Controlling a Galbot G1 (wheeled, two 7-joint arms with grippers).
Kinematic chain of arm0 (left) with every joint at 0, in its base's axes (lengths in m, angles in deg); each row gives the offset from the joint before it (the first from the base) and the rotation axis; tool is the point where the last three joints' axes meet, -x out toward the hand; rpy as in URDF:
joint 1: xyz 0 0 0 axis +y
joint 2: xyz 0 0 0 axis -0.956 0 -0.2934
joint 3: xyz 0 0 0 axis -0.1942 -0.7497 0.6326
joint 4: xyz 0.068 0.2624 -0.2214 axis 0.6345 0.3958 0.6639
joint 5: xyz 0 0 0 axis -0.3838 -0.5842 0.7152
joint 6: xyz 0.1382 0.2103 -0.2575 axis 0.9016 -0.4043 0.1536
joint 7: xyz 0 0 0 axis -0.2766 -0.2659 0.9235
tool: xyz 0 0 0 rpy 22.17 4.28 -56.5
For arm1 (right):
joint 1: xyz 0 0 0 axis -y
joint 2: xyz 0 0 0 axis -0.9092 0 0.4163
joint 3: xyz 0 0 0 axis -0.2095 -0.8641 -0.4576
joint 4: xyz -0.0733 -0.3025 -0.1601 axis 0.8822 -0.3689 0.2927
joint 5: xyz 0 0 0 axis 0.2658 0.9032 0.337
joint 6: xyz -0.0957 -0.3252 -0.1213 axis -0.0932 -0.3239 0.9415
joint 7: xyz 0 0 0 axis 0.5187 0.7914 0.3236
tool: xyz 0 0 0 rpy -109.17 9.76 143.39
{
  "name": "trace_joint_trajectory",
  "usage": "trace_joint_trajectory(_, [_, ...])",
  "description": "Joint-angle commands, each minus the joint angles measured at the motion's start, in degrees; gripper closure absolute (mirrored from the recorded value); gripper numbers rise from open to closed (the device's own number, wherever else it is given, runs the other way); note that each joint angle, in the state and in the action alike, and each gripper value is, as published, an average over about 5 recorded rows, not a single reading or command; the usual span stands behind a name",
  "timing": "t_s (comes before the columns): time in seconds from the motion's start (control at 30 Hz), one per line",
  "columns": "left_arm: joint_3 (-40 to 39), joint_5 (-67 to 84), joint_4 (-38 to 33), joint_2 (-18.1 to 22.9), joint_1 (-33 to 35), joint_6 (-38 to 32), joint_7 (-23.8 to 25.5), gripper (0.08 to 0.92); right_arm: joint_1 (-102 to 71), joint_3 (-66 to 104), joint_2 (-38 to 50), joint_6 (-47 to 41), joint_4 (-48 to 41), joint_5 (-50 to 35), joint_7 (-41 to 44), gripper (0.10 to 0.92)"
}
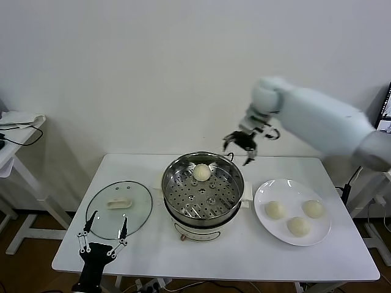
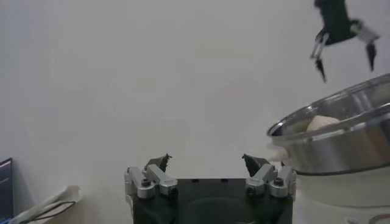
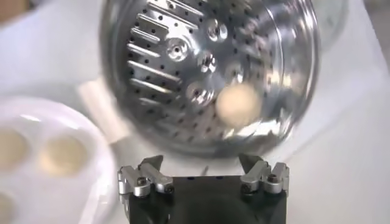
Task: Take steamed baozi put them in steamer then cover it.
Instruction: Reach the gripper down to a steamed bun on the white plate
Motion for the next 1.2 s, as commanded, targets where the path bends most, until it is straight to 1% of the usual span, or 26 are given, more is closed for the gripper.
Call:
trace_joint_trajectory(0.03, [-0.31, -0.08, -0.04, -0.02, 0.02, 0.05, -0.03, 0.177, -2.79, -10.31, 14.92, -14.75, 1.35, -12.33, -6.16, 0.203])
trace_joint_trajectory(0.13, [-0.33, -0.08, 0.01, 0.04, 0.03, 0.2, -0.05, 0.177, -7.21, -10.05, 15.2, -16.8, 1.27, -11.96, -10.79, 0.203])
trace_joint_trajectory(0.23, [-0.28, -0.08, 0.15, 0.05, 0.08, 0.27, -0.05, 0.177, -10.2, -8.45, 14.31, -17.55, 0.63, -11.07, -12.55, 0.203])
trace_joint_trajectory(0.73, [-0.35, 0.01, 0.85, -0.02, 0.05, 0.48, -0.14, 0.177, -18.02, -3.87, 6.02, -18.55, -4.1, -8.63, -13.48, 0.203])
trace_joint_trajectory(1.2, [-0.44, -0.03, 1.09, 0.27, 0.07, 0.46, -0.19, 0.177, -21.85, 0.57, 4.14, -18.61, -7.09, -4.33, -14.17, 0.203])
